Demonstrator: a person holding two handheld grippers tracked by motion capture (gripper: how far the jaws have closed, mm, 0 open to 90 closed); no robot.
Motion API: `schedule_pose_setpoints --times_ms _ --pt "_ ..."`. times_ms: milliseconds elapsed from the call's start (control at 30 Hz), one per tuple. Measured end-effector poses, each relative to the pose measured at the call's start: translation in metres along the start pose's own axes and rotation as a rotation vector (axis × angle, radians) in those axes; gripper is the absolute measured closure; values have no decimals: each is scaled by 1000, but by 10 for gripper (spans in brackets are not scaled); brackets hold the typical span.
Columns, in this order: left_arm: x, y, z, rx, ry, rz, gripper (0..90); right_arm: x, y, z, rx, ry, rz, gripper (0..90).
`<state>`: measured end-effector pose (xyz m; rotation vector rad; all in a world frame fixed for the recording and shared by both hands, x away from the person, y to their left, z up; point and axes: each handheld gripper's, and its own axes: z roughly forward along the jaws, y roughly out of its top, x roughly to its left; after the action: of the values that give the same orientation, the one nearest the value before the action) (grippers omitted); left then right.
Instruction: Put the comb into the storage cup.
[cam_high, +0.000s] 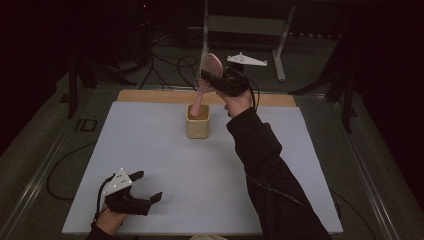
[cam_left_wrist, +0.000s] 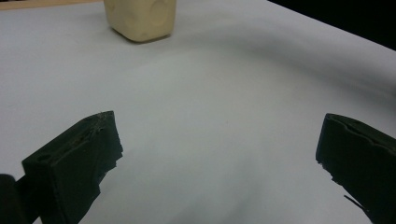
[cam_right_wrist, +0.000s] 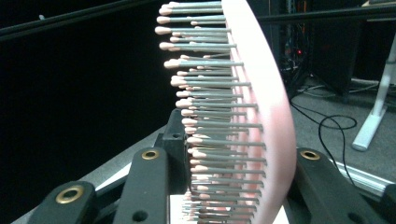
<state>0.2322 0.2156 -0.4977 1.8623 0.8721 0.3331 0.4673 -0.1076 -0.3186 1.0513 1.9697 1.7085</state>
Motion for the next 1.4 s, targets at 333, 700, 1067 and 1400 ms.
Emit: schedule_pose_setpoints --times_ms 333,700,1067,1400 --pt "-1 0 0 -4 -5 3 1 -10 -16 11 21 -19 10 638" --pt "-1 0 0 -5 -7 3 1 -17 -27 19 46 -24 19 638" --pt "-1 0 0 -5 -13 3 1 -21 -38 26 67 -18 28 638" --pt "-1 0 0 -2 -12 8 1 -22 -46 32 79 -8 36 638"
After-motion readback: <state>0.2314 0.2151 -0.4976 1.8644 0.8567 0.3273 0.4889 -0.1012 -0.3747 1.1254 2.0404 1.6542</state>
